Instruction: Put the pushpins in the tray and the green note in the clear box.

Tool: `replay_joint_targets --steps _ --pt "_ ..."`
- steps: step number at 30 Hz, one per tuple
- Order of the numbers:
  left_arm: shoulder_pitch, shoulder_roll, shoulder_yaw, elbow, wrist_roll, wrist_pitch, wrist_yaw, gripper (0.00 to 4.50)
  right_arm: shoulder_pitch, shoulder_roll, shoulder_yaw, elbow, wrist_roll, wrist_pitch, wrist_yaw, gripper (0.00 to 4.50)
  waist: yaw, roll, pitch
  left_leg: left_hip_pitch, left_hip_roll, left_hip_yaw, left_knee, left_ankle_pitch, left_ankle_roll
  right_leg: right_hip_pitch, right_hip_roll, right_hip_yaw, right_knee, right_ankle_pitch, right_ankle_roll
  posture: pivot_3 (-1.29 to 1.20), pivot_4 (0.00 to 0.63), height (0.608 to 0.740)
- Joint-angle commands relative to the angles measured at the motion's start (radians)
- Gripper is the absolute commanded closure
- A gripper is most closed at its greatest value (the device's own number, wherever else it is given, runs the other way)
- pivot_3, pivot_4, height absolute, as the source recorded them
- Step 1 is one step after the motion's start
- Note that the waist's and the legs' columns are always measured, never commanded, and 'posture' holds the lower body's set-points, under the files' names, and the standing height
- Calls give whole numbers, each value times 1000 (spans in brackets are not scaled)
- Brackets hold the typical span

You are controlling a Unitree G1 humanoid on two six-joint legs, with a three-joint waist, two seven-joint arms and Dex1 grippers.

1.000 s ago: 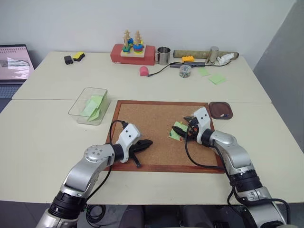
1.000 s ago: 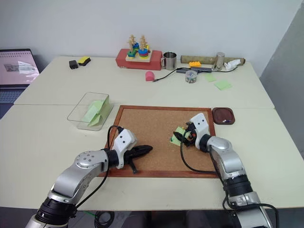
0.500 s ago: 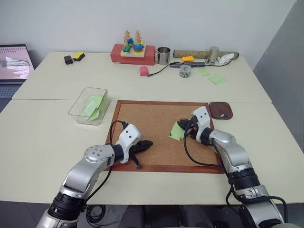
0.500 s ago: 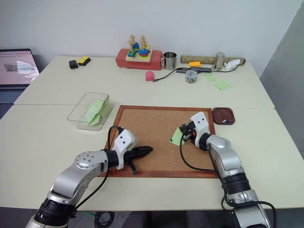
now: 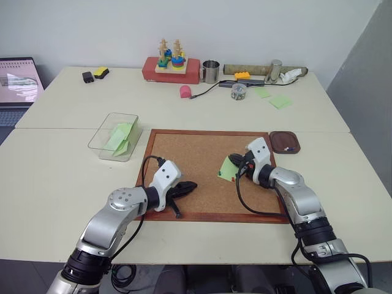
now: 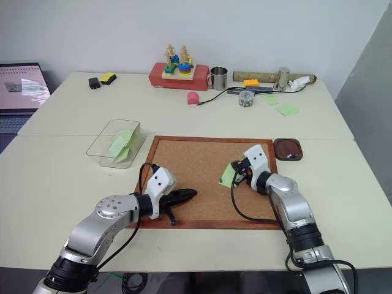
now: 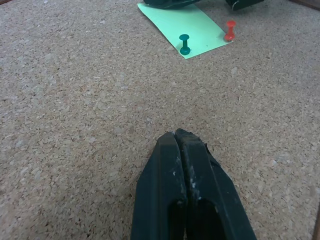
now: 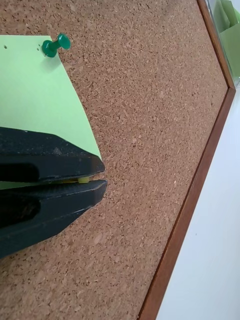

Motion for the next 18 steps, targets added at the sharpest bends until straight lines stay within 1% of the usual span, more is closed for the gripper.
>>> replay_joint_targets --steps 1,11,14,18 --pt "27 17 -43 4 12 37 -22 4500 -15 -9 -24 -110 23 -13 6 4434 0 0 0 0 0 0 0 0 0 0 0 0 0 0 0 0 150 740" --pt "30 13 -32 10 9 37 -18 4500 5 -14 -38 -164 37 23 7 4434 0 0 0 0 0 0 0 0 0 0 0 0 0 0 0 0 150 740" --pt "32 12 -31 6 7 40 -17 4500 -5 -8 -78 -169 59 45 -22 4434 0 0 0 0 0 0 0 0 0 0 0 0 0 0 0 0 150 740" --pt "34 12 -29 4 6 42 -16 4500 -50 -16 -170 -110 55 30 -115 4434 0 0 0 0 0 0 0 0 0 0 0 0 0 0 0 0 150 740"
